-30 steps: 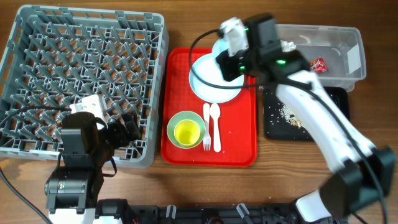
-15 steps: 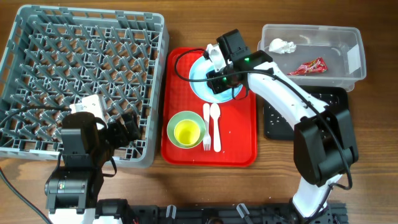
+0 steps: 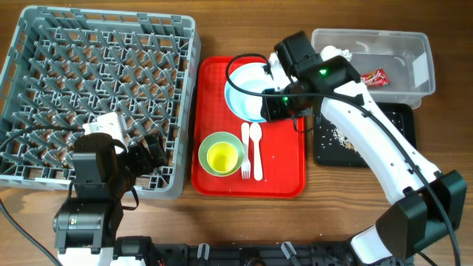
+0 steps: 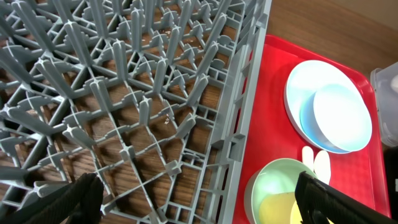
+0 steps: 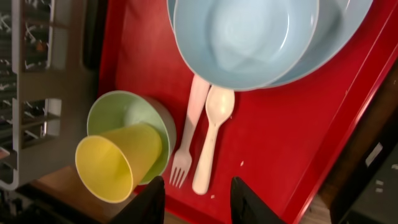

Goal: Sort waste into correct bins and load items into the dishwasher rack
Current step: 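Grasp the yellow cup from the green bowl with the right gripper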

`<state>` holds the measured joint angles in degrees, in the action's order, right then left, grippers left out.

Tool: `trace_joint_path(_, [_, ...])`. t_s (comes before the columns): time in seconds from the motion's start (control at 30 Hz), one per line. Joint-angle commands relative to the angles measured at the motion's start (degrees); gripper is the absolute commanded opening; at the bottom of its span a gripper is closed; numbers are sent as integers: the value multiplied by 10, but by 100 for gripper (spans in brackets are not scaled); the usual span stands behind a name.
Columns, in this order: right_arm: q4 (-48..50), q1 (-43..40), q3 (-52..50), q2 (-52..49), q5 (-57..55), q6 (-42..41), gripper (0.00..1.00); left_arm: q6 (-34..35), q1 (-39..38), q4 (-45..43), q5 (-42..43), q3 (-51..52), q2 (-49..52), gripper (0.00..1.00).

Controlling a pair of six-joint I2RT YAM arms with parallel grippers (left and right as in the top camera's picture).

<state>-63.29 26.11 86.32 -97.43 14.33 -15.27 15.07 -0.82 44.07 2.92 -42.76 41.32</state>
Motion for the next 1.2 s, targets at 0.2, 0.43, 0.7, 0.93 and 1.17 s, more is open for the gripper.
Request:
trace_joint_path(0.2, [-6, 58, -20, -6, 103, 1, 35, -9, -3, -5, 5, -9, -2, 100])
trace_joint_path(0.43, [68, 150, -88, -6, 9, -78, 32, -9, -3, 1, 5, -9, -2, 100])
trace_joint_path(0.7, [183, 183, -184, -7, -41, -169, 28, -9, -3, 4, 5, -9, -2, 100])
trace_joint_path(0.93, [203, 183, -192, -7, -41, -168, 8, -9, -3, 4, 5, -9, -2, 100])
trace_joint_path(1.17, [201, 181, -187, -2, -41, -177, 4, -9, -3, 4, 6, -9, -2, 100])
